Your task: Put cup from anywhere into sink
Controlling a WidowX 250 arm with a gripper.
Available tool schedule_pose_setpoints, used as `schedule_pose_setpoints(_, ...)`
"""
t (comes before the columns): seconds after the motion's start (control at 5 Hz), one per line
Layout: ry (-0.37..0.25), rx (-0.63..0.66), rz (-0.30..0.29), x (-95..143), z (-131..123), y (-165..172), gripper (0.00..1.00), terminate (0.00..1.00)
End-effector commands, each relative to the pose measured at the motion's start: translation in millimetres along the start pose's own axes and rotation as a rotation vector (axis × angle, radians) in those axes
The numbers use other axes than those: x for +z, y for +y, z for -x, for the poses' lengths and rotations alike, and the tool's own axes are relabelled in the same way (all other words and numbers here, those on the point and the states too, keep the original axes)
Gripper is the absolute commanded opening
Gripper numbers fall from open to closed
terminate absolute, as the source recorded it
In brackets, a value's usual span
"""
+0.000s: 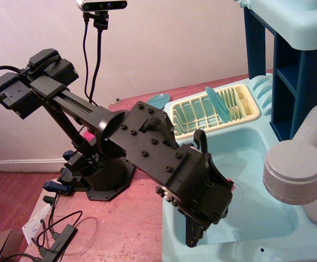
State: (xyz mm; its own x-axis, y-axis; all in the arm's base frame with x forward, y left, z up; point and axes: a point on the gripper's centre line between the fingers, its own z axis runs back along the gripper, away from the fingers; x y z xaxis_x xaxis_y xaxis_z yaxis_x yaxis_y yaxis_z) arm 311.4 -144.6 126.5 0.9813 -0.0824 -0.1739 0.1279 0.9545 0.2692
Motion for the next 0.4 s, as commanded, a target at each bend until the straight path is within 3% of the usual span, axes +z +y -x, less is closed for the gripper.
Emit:
schedule_pose_setpoints(0.0,-0.018,-0.006,0.016,0.8,-13.4,13.3,0.00,0.00)
schedule_pose_setpoints(0.2,-0.019,-0.027,0.026,10.0,-20.3,17.1,1.00,0.00)
